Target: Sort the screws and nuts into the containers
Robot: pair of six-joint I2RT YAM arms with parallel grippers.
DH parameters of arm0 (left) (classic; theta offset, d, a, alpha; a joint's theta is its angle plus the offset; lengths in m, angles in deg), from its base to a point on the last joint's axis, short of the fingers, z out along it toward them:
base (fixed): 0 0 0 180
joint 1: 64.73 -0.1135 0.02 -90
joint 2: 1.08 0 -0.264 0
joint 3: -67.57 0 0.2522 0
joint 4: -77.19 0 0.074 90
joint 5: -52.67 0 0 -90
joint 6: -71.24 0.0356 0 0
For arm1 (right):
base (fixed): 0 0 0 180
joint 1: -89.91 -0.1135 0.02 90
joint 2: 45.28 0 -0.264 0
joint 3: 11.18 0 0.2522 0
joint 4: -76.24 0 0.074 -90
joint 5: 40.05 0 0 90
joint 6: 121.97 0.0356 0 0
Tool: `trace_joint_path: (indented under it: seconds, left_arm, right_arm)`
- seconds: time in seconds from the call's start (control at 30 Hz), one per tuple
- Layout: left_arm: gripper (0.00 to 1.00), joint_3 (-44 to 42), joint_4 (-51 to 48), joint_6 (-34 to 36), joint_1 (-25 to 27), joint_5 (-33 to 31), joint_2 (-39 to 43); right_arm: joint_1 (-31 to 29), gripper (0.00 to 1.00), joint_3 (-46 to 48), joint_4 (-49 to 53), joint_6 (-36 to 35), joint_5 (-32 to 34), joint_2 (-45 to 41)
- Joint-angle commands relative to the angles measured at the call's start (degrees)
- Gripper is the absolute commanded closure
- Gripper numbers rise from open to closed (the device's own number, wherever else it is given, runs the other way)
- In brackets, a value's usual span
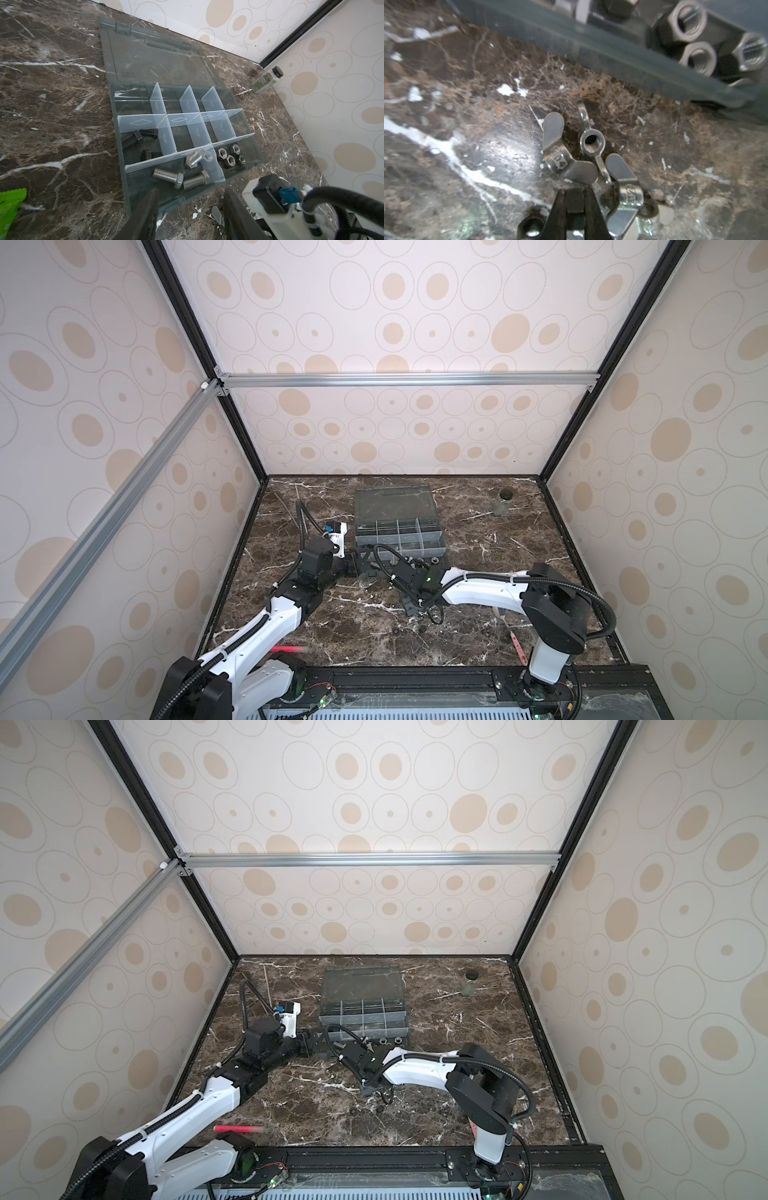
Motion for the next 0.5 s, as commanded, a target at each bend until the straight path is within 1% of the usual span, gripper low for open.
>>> trace_joint_path:
  seconds: [0.0, 0.1, 0.2, 0.33, 0.47]
  left_arm:
    - [0.49, 0.14, 1.13, -1.00, -0.66, -0.24, 1.74]
    - [0.49, -0.07, 0.93, -0.99, -0.73, -0.65, 2.34]
    - [0.49, -0.05, 0.75, -1.00, -0.81, -0.80, 2.59]
    - [0.49, -0.20, 0.50, -1.34, -0.77, -0.77, 3.11]
    - [0.49, -0.49, -0.02, -1.46, -0.90, -0.56, 4.09]
  right_arm:
    - [-0.45, 0.90, -0.54, -1.36, -1.41, 2.31, -5.04]
    - [0.66, 0.90, -2.58, -1.88, -4.40, 3.37, -6.62]
    - [3.30, 0.90, -6.02, -2.37, -6.73, 3.11, -6.19]
    - [7.06, 0.89, -11.45, -4.69, -9.16, 0.71, -2.93]
    - [9.25, 0.89, -18.77, -5.53, -11.08, -1.37, 3.08]
